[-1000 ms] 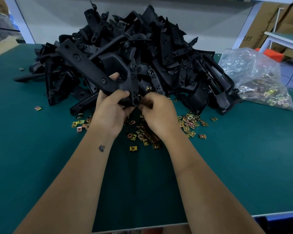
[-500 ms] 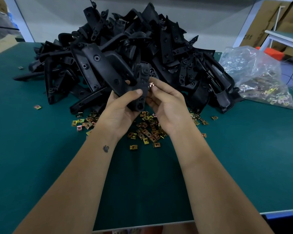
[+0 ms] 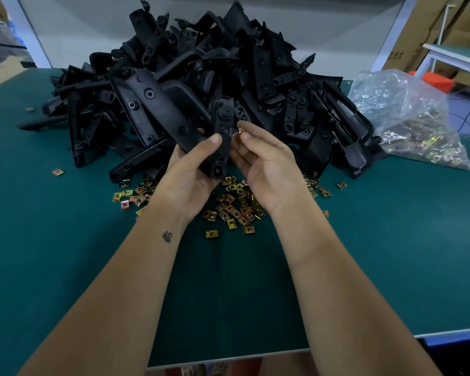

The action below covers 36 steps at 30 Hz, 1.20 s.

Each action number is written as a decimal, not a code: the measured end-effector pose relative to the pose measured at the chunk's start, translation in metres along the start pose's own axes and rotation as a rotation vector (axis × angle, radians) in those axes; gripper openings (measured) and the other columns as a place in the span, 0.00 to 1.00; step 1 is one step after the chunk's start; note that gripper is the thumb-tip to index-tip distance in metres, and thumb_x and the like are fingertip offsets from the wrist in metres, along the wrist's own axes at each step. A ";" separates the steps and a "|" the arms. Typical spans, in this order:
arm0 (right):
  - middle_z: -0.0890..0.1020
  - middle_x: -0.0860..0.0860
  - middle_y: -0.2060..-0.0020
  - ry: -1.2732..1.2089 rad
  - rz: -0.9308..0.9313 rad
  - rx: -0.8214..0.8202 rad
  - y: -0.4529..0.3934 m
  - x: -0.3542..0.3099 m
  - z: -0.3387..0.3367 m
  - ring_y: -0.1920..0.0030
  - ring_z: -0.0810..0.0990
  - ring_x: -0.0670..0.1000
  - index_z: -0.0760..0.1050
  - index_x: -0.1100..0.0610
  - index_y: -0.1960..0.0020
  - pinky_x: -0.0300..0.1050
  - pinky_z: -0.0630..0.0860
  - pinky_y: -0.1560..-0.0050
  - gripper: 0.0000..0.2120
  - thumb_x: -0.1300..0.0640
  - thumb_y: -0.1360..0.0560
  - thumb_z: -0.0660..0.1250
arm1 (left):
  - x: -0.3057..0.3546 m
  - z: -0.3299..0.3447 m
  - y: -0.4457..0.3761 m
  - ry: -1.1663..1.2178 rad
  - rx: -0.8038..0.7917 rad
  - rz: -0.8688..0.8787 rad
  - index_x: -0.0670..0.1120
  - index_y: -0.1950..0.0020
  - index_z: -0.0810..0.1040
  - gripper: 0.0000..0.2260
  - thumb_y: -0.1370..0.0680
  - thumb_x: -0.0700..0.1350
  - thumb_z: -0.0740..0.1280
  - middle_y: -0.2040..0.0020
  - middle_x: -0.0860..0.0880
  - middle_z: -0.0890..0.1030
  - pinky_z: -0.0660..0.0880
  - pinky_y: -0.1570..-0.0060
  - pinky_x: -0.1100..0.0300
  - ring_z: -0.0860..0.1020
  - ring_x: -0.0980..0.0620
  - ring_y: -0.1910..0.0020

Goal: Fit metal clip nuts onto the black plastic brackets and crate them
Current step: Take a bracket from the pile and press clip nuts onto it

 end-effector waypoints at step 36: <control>0.84 0.54 0.56 0.056 -0.044 0.056 0.005 -0.004 0.004 0.52 0.82 0.50 0.80 0.60 0.46 0.46 0.77 0.41 0.11 0.69 0.26 0.68 | -0.001 0.002 0.000 -0.251 -0.044 0.034 0.44 0.30 0.70 0.28 0.29 0.43 0.72 0.37 0.48 0.81 0.77 0.39 0.53 0.79 0.50 0.36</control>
Point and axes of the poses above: each hand's wrist, its own y-axis away from the middle knuckle, its own z-axis out of the palm, x = y × z, the point moved 10 cm from there along -y, towards the middle knuckle
